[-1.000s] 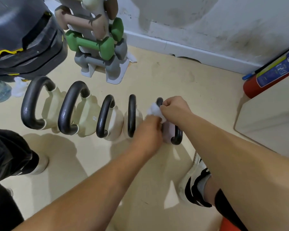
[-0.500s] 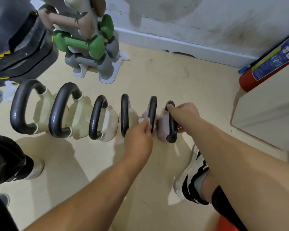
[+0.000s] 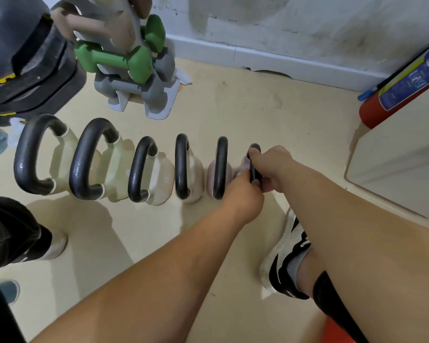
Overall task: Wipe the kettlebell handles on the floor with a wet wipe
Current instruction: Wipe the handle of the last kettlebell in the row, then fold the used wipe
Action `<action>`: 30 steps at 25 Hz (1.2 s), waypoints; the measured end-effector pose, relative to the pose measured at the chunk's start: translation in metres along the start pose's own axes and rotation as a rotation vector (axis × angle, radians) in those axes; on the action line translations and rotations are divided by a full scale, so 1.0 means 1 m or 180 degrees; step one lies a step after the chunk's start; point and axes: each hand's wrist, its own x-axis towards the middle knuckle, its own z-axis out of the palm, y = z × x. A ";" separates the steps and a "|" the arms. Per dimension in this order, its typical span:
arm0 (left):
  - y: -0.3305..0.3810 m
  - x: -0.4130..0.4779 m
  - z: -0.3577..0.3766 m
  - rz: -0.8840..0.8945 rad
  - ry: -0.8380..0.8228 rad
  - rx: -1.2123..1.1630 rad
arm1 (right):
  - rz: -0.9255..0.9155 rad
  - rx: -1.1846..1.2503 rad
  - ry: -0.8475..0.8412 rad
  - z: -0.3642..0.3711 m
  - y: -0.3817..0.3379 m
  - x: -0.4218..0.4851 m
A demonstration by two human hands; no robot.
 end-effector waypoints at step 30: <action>0.093 -0.047 -0.104 0.0123 0.0438 -0.1370 | -0.0826 -0.0337 -0.0477 -0.022 -0.090 -0.103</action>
